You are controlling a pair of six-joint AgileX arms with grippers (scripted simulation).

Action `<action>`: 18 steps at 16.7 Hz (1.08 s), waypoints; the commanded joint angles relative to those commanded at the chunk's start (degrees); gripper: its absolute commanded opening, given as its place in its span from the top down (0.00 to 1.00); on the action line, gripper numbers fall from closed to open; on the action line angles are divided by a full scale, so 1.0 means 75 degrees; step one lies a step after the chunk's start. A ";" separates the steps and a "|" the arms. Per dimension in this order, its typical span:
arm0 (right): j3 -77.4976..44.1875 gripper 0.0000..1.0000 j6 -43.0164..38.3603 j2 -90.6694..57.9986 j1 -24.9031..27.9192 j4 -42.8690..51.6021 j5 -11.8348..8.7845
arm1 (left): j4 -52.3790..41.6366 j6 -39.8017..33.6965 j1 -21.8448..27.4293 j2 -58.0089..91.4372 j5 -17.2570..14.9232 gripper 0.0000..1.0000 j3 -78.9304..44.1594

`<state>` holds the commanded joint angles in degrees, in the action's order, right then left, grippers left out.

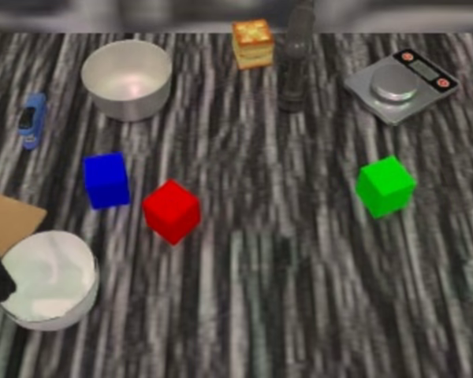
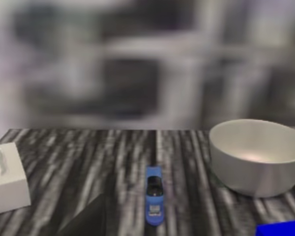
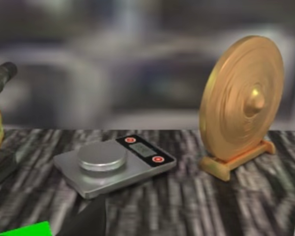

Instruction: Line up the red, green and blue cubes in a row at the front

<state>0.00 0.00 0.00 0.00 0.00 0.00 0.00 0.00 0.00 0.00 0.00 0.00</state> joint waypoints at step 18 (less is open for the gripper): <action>0.0000 0.00 0.0000 0.0000 0.0000 0.0000 0.0000 | -0.5235 0.1120 0.1996 0.9203 -0.0033 0.00 -0.7407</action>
<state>0.00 0.00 0.00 0.00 0.00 0.00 -39.26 8.40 14.97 69.02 -0.25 -55.56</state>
